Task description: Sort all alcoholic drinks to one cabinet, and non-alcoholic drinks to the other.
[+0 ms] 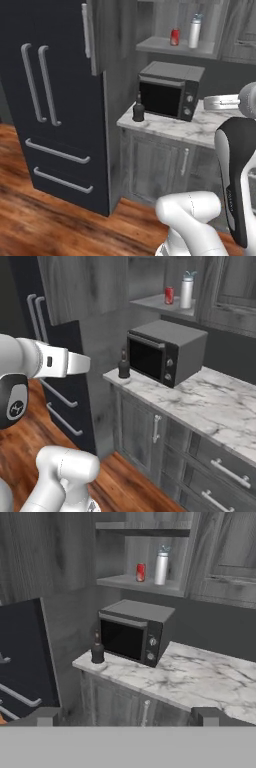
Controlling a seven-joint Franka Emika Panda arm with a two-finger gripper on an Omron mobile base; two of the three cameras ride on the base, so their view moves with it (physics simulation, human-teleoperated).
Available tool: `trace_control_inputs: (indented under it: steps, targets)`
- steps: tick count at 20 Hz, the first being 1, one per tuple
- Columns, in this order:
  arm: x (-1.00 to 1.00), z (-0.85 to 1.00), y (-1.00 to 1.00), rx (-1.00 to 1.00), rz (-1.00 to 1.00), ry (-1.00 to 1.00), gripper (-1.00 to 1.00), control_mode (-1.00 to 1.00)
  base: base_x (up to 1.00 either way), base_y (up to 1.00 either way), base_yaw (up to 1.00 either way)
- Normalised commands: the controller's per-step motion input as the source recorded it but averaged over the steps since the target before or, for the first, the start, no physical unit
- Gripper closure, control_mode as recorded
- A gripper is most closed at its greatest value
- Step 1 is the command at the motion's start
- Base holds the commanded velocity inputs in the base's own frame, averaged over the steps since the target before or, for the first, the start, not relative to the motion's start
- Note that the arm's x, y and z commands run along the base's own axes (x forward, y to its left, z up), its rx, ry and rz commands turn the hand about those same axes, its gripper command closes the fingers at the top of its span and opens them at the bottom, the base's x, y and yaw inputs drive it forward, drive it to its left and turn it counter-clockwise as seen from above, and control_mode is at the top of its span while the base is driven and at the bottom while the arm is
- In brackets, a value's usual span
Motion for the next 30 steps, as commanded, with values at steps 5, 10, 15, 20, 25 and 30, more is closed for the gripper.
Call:
trace_control_inputs:
  steps: [5, 10, 15, 20, 25, 30]
  targets:
    - [0.00, 0.00, 0.00, 0.00, 0.00, 0.00, -1.00, 1.00, 0.45, 0.10, 0.12]
    - [0.00, 0.00, 0.00, 0.00, 0.00, 0.00, -1.00, 1.00, 0.49, 0.03, 0.13]
    - [0.00, 0.00, 0.00, 0.00, 0.00, 0.00, -1.00, 1.00, 0.52, 0.00, 0.11]
    - [0.00, 0.00, 0.00, 0.00, 0.00, 0.00, -1.00, 1.00, 0.54, -0.06, 0.08]
    - [0.00, 0.00, 0.00, 0.00, 0.00, 0.00, -1.00, 1.00, 0.51, -0.04, 0.07]
    - [0.00, 0.00, 0.00, 0.00, 0.00, 0.00, -1.00, 1.00, 0.49, 0.00, 0.07]
